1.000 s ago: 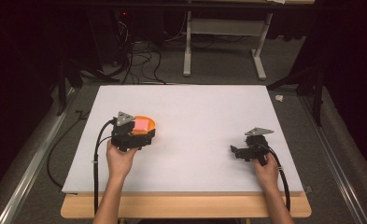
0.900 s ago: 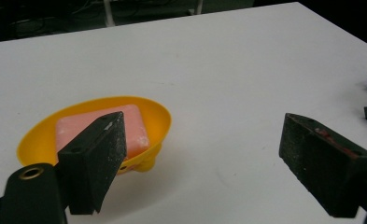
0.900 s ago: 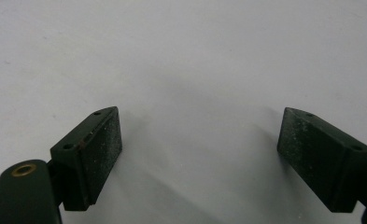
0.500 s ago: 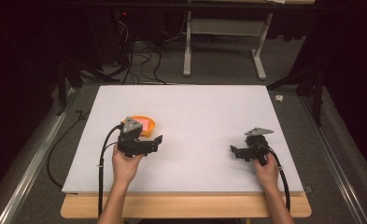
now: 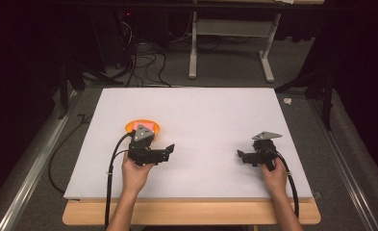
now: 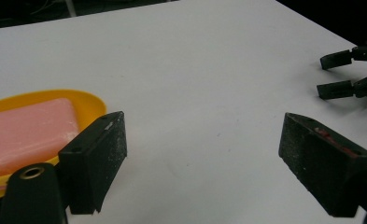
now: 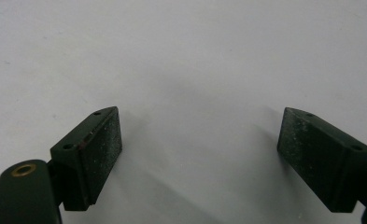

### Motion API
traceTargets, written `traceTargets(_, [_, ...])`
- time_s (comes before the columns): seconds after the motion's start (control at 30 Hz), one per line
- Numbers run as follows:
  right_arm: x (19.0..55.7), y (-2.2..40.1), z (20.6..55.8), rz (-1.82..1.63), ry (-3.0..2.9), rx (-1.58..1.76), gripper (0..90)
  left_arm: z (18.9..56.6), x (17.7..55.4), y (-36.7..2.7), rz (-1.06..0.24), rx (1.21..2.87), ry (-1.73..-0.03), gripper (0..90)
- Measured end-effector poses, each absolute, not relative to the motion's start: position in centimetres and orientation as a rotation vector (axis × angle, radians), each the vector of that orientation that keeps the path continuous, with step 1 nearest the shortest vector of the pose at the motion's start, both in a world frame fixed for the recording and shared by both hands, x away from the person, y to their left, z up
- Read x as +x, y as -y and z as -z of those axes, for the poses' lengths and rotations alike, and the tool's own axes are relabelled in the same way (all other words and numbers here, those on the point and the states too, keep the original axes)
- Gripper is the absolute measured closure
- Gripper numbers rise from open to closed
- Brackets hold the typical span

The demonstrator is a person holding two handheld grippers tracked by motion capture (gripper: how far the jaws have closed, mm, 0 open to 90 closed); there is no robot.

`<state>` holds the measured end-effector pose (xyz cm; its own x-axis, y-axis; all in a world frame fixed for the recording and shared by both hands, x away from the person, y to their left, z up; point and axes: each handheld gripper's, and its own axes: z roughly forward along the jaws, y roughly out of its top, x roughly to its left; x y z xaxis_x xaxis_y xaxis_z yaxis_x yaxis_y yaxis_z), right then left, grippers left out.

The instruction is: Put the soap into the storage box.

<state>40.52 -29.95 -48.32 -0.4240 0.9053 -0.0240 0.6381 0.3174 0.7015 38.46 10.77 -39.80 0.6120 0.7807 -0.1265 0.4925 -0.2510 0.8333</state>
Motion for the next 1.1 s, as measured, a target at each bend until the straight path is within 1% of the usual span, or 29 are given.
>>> traceTargets(0.73, [40.5, 29.9, 48.3, -0.872, -2.173, 1.371, 14.6, 41.5, 38.3, -8.3, -0.328, 1.971, -0.947, 16.0])
traceTargets(1.1, [40.5, 29.9, 48.3, -0.872, -2.174, 1.371, 14.6, 42.9, 38.6, -7.6, -0.313, 1.992, -0.96, 16.4])
